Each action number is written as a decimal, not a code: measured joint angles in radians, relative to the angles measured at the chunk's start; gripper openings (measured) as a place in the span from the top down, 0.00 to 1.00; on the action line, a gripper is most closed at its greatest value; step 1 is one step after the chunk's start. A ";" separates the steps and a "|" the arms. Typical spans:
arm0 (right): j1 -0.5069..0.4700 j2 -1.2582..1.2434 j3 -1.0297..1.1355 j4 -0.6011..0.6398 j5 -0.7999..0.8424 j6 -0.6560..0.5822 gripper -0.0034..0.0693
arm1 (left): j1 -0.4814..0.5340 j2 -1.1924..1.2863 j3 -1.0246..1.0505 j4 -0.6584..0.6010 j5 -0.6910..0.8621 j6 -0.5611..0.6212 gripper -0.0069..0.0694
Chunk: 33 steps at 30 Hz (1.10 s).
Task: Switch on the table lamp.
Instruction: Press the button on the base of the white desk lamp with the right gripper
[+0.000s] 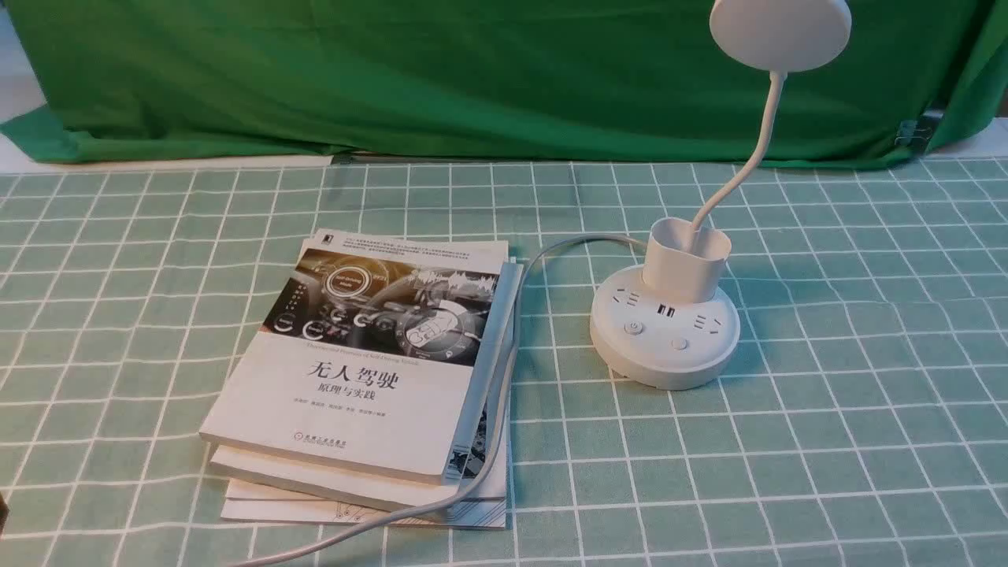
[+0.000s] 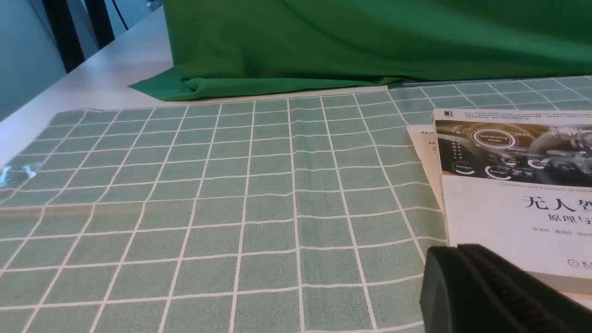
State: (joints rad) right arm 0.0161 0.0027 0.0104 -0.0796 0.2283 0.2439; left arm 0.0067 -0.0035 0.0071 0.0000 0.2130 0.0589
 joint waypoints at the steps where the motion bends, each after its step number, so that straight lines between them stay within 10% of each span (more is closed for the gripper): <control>1: 0.000 0.000 0.000 0.000 0.000 0.000 0.62 | 0.000 0.000 0.000 0.000 0.000 0.000 0.88; 33: 0.000 0.000 0.000 0.011 -0.001 0.029 0.62 | 0.000 0.000 0.000 0.000 0.000 0.000 0.88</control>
State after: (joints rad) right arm 0.0161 0.0027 0.0104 -0.0684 0.2277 0.2728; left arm 0.0067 -0.0035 0.0071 0.0000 0.2130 0.0589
